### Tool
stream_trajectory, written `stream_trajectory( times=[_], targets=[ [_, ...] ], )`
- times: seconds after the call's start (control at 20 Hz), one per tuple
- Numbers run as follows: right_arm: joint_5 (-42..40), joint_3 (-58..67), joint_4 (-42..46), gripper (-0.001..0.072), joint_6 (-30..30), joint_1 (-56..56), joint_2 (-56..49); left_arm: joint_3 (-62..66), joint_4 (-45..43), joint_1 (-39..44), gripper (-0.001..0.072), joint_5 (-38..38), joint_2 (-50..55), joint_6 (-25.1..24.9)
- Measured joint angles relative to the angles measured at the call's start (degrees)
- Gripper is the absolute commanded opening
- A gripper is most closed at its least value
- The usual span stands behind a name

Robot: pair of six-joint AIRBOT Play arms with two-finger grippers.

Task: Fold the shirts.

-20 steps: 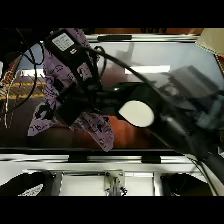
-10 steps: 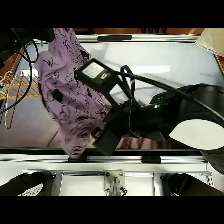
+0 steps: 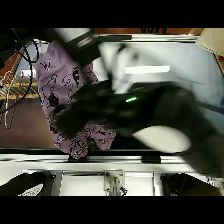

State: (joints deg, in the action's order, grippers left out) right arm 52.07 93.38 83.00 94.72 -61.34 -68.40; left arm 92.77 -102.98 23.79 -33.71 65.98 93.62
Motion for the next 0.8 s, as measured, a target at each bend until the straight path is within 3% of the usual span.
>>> stream_trajectory(
  times=[0.25,0.55,0.6,0.65,0.75,0.8],
  targets=[
    [-10.1,0.1,22.6,0.0587,16.3,-9.3,-8.8,0.0,-3.3,0.0,0.0057,-3.6,0.0,0.0],
    [-15.9,0.2,39.9,0.0577,32.5,-11.8,-13.7,0.0,-5.0,0.0,0.0057,-5.7,0.0,1.2],
    [-16.7,0.2,41.5,0.0486,34.5,-12.0,-14.4,0.0,-5.1,0.0,0.0057,-5.9,0.0,1.6],
    [-17.5,0.2,42.6,0.0442,36.0,-12.1,-15.0,0.0,-5.2,0.0,0.0058,-6.0,0.0,1.8],
    [-18.2,0.2,44.5,0.0432,38.2,-12.2,-16.2,0.0,-5.4,0.0,0.0058,-6.0,0.0,2.2],
    [-17.9,0.2,45.4,0.0299,39.0,-12.1,-16.7,0.0,-5.4,0.0,0.0058,-6.2,0.0,2.3]
  ],
)
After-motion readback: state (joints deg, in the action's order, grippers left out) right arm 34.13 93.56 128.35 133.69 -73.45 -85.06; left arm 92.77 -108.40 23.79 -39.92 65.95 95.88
